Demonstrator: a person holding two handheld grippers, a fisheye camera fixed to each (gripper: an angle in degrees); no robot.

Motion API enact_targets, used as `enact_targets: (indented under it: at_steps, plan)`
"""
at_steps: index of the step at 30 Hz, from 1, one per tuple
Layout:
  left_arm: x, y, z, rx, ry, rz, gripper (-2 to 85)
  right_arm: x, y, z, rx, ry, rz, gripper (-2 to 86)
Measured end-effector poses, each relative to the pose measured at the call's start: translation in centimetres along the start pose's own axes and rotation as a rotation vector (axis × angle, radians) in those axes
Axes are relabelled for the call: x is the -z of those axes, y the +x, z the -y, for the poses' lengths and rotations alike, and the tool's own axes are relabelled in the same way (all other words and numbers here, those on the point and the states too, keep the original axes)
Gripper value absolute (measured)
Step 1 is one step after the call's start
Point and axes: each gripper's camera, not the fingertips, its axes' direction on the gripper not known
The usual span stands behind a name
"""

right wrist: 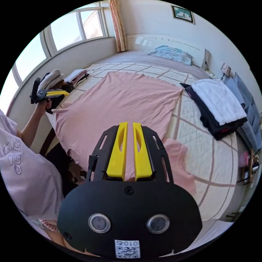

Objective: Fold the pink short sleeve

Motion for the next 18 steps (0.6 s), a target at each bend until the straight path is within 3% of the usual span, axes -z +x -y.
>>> enact_targets:
  at_steps: [6,8,13,18]
  plan:
    - [-5.3,5.7,-4.3,-0.095,-0.156,-0.062,0.1,-4.4,-1.2,-3.6,-0.118,-0.155,-0.176,6.5]
    - [-4.1,4.5,-5.2,-0.016,-0.121,-0.123,0.6,-3.1,-1.8,-4.2,-0.159,-0.105,-0.208,7.2]
    - [4.7,2.9,-12.3,0.269,0.066,0.052,2.9,2.5,-7.1,-6.5,-0.187,0.157,-0.186,8.4]
    - [4.3,3.8,-20.9,0.425,-0.036,-0.033,3.9,2.7,-14.5,-8.7,-0.113,0.26,-0.117,7.7]
